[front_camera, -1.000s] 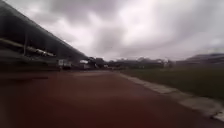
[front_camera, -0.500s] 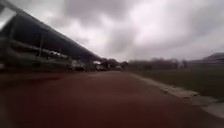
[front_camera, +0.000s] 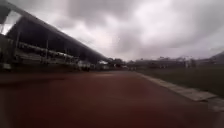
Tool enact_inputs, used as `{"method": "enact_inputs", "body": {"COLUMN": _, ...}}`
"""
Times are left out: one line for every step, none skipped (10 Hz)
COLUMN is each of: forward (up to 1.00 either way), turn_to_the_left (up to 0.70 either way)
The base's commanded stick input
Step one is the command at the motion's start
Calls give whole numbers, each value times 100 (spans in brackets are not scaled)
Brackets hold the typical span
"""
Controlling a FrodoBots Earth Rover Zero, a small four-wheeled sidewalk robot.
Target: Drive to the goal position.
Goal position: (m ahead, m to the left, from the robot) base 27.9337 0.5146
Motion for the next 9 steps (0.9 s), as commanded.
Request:
{"method": "enact_inputs", "body": {"forward": 50, "turn_to_the_left": 0}}
{"method": "enact_inputs", "body": {"forward": 50, "turn_to_the_left": 0}}
{"method": "enact_inputs", "body": {"forward": 50, "turn_to_the_left": 0}}
{"method": "enact_inputs", "body": {"forward": 50, "turn_to_the_left": 0}}
{"method": "enact_inputs", "body": {"forward": 50, "turn_to_the_left": 0}}
{"method": "enact_inputs", "body": {"forward": 50, "turn_to_the_left": 0}}
{"method": "enact_inputs", "body": {"forward": 50, "turn_to_the_left": 0}}
{"method": "enact_inputs", "body": {"forward": 50, "turn_to_the_left": 0}}
{"method": "enact_inputs", "body": {"forward": 50, "turn_to_the_left": 0}}
